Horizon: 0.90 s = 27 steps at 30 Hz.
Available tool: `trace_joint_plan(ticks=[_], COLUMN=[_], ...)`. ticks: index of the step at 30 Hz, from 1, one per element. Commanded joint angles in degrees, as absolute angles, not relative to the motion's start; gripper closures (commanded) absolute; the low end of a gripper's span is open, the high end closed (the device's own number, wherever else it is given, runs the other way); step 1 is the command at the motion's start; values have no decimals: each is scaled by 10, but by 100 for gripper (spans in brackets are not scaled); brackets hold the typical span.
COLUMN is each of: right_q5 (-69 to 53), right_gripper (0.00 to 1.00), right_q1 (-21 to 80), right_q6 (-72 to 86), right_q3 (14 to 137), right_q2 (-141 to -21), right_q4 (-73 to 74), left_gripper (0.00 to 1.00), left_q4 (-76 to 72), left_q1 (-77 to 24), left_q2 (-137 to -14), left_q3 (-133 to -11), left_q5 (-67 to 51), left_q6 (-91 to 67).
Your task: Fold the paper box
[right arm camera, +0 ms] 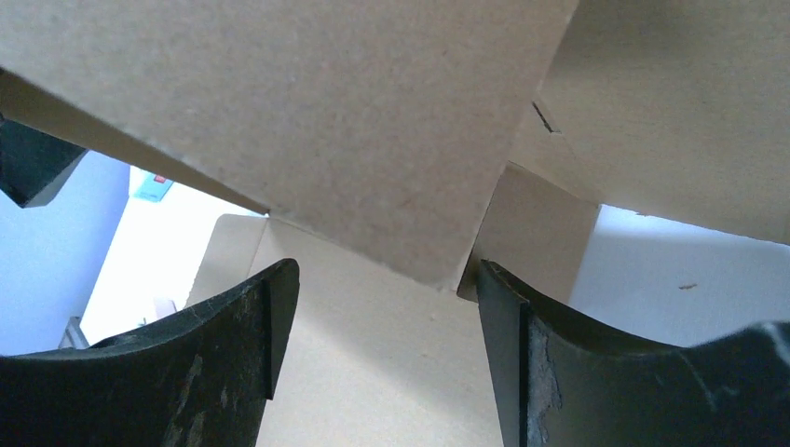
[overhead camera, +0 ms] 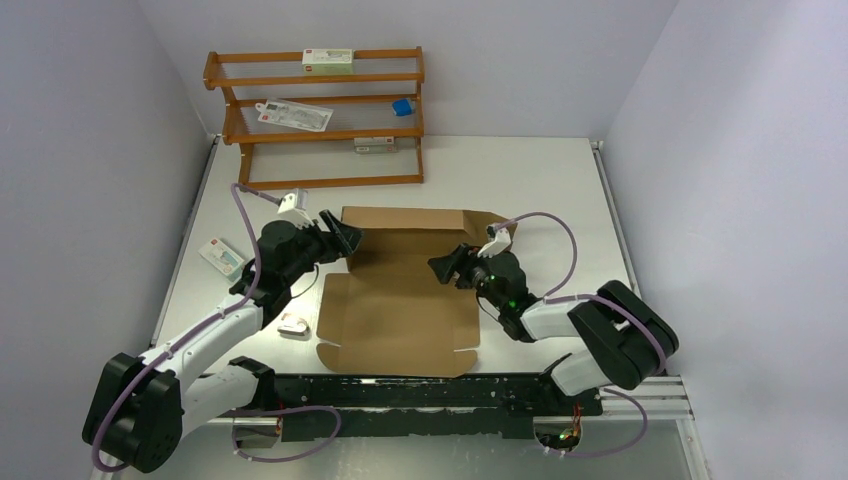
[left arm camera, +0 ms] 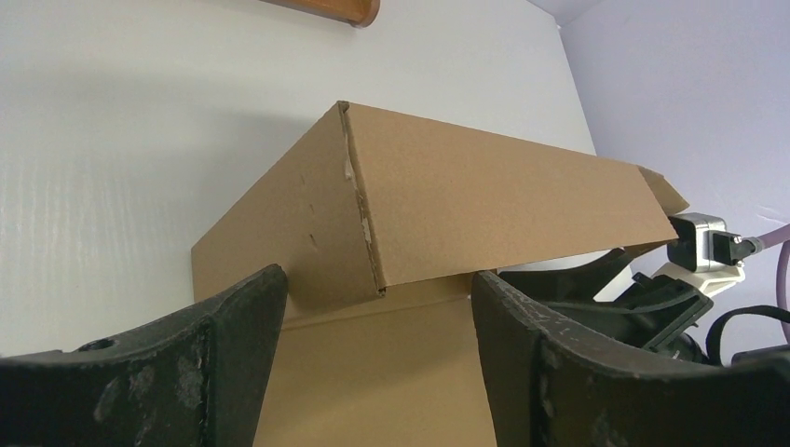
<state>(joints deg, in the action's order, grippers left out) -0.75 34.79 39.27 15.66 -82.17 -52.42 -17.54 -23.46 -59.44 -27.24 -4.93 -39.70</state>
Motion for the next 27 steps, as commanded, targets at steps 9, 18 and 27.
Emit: trace_joint_plan(ticks=[9,18,27], right_q5=[29,71,64], right_gripper=[26,19,17], right_q1=[359,359,358], right_q6=[341,307,281], right_q3=[146,149,197], right_q2=[-833,-688,-495], right_q4=[-605,-381,-90], left_gripper=[23,21,20], left_q4=[-169,-148,-89], left_q1=[-248,-248,-248], left_q2=[-580,-543,-529], left_q3=[-272,-269,-294], left_q5=[-25,-1,11], left_q6=[-387,-374,-367])
